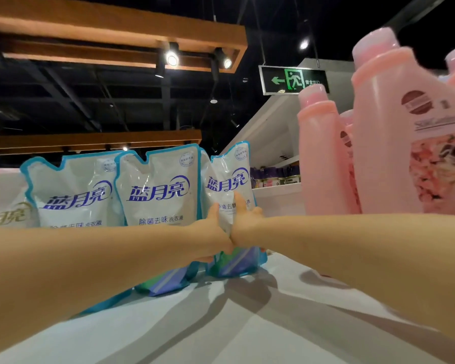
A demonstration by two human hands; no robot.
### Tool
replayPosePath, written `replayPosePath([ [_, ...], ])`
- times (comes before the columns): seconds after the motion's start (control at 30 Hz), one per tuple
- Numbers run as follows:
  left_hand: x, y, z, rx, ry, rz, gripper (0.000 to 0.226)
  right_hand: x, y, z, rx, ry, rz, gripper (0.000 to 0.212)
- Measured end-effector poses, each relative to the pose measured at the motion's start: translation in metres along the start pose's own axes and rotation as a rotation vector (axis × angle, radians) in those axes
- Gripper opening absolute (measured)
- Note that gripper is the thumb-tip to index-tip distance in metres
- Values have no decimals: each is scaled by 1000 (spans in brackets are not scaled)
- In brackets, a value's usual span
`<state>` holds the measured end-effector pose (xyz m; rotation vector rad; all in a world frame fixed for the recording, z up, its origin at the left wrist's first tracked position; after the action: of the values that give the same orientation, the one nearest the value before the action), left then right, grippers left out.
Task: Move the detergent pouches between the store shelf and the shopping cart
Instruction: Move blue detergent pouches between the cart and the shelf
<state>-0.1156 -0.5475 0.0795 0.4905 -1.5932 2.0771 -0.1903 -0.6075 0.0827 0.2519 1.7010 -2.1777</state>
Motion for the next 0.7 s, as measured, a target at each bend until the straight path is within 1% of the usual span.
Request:
replayPosePath([
  [0.07, 2, -5, 6, 9, -16, 110, 95, -1, 0, 2, 9, 4, 117, 93],
  [0.1, 5, -9, 6, 8, -4, 157, 94, 0, 2, 1, -11, 0, 138, 95],
  [0.13, 6, -12, 10, 8, 6, 173, 92, 2, 2, -1, -36, 5, 145, 102],
  [0.2, 1, -20, 15, 10, -29, 178, 88, 6, -4, -1, -37, -10, 100, 115],
  [0.27, -1, -24, 14, 9, -66, 246, 86, 8, -5, -1, -39, -13, 95, 117],
  [0.33, 0, -23, 15, 12, -58, 316, 86, 8, -5, -1, -12, -13, 53, 114],
  [0.37, 1, -21, 14, -1, -35, 377, 87, 7, -7, -2, 31, -23, 8, 109],
  [0.4, 3, -17, 13, -16, 0, 446, 87, 4, -12, -5, 103, -54, -59, 99],
  [0.47, 5, -9, 10, -60, 73, 551, 87, -7, -25, -15, 240, -140, -226, 70],
  [0.5, 5, -3, 7, -86, 103, 598, 86, -12, -26, -18, 247, -177, -295, 59],
  [0.57, 4, 9, 5, -139, 147, 674, 82, -20, -20, -19, 159, -245, -399, 41],
  [0.6, 5, 11, 5, -145, 174, 702, 77, -23, -18, -19, 129, -277, -440, 33],
  [0.63, 6, 12, 6, -142, 202, 714, 70, -25, -18, -18, 122, -310, -474, 27],
  [0.7, 8, 14, 7, -145, 248, 717, 57, -29, -20, -17, 137, -375, -555, 28],
])
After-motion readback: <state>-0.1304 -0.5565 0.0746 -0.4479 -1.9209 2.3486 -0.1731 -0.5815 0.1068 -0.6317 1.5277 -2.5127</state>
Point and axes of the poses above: each hand's wrist, its own z-axis towards the middle knuckle, its own y-axis out of the palm, x = y × z, the point moved 9 cm from there along z, towards the middle knuckle, and after that the axes turned 8 degrees about y, right-handed, at the moved point
